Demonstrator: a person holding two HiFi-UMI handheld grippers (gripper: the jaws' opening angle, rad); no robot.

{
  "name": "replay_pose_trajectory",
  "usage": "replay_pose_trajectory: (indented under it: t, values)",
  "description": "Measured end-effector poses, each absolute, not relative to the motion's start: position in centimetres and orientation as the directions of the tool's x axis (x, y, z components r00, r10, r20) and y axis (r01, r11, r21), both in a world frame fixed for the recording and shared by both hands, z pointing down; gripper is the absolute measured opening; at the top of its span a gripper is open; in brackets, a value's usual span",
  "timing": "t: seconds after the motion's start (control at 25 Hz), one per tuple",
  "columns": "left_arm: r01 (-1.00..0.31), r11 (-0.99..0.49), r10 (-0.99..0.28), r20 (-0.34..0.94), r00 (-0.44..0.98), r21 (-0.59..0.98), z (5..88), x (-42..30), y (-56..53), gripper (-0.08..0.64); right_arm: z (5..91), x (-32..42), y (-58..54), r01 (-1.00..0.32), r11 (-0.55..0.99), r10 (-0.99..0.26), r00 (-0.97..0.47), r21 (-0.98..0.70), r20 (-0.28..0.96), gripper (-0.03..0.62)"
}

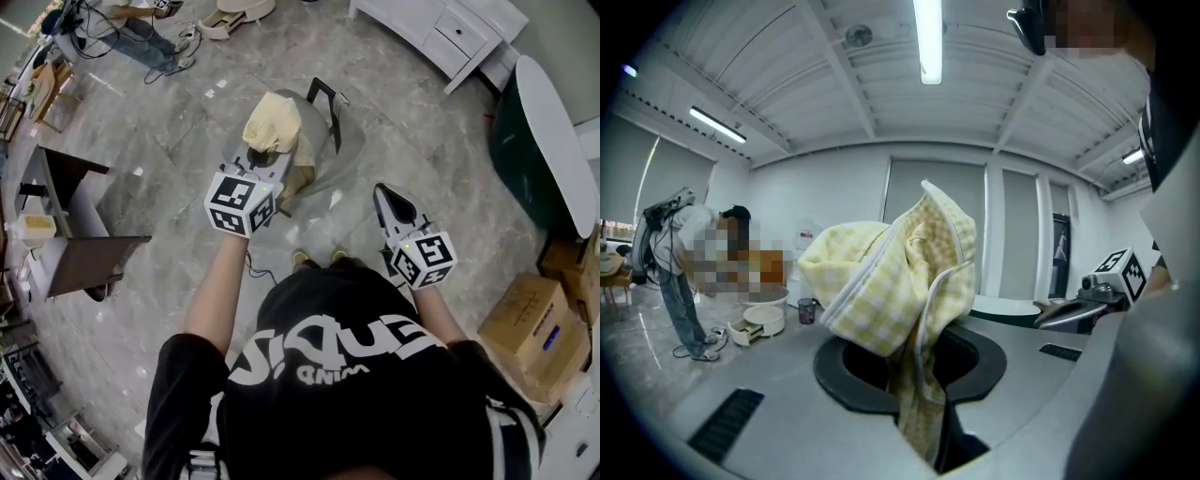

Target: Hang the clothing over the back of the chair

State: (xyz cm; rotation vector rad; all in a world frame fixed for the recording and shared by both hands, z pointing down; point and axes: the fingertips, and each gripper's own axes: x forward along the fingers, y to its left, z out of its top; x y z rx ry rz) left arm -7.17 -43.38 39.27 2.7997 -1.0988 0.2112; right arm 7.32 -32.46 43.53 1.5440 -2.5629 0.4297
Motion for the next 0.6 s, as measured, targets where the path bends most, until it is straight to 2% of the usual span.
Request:
replay_pose_trajectory:
  t: [0.6]
  values:
    - [-0.621, -0.773, -0.588, 0.222, 0.778, 0.132, 41.2, -4.1, -33.8, 0.083, 43.9, 6.8, -32.3, -0.850, 0.492, -0.813, -0.526, -0.188, 0.250, 0.014]
